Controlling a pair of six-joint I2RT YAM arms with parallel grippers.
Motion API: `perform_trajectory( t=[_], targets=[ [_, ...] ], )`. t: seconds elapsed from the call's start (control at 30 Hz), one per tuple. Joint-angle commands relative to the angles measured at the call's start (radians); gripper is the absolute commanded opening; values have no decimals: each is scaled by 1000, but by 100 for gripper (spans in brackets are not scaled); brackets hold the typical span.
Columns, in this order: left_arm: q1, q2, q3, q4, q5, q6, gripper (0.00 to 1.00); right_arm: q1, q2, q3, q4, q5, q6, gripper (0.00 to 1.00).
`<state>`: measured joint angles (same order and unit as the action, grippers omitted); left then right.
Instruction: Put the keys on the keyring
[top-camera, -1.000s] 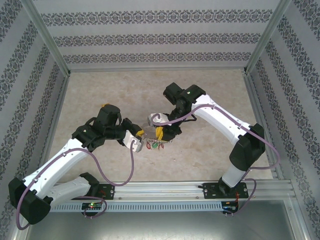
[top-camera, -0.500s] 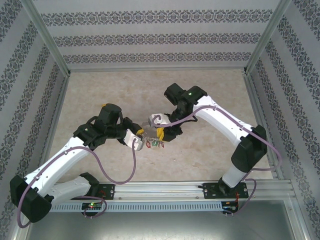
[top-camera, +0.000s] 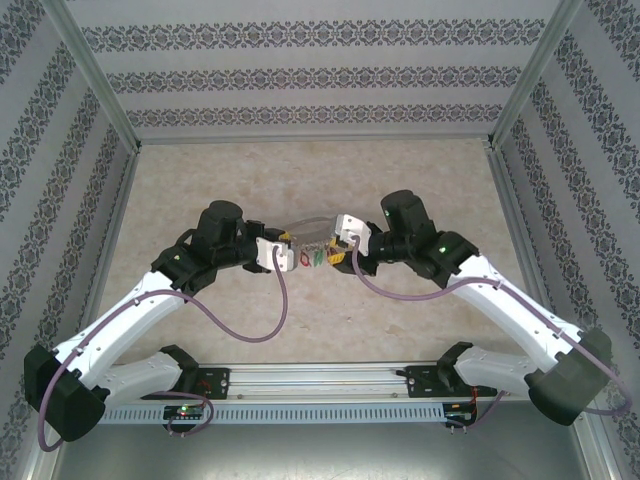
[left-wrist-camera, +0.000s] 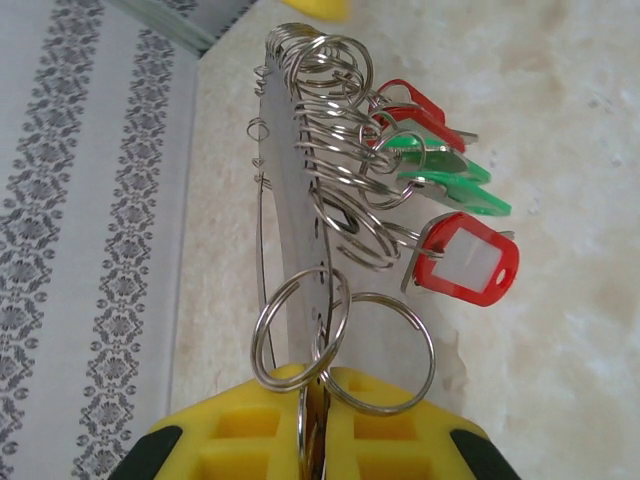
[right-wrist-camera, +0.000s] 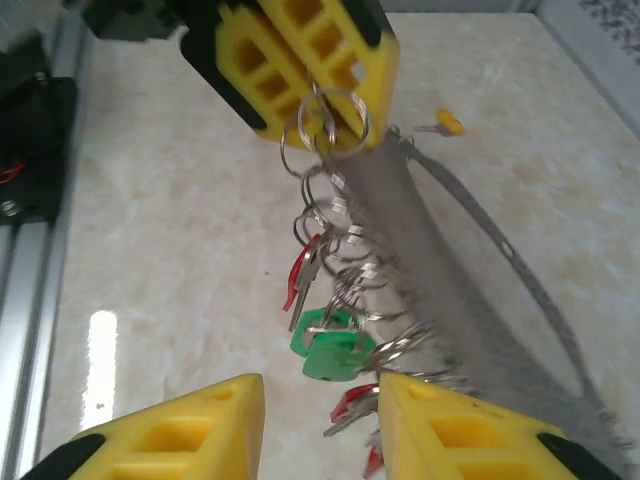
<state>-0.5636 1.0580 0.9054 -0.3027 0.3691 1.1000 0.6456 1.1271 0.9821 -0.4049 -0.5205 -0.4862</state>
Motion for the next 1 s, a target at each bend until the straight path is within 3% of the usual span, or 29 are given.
perform_trajectory(
  t=[0.0, 0.37, 0.73, 0.97],
  targets=[
    [-7, -1, 8, 138, -18, -176, 0, 15, -34, -42, 202, 140, 136, 36],
    [-7, -29, -41, 270, -55, -358, 0, 49, -57, -111, 414, 293, 158, 35],
    [-7, -42, -54, 324, -81, -455, 0, 103, -41, -173, 598, 309, 149, 31],
    [-7, -44, -60, 331, -73, -484, 0, 146, -7, -166, 697, 432, 107, 23]
  ],
)
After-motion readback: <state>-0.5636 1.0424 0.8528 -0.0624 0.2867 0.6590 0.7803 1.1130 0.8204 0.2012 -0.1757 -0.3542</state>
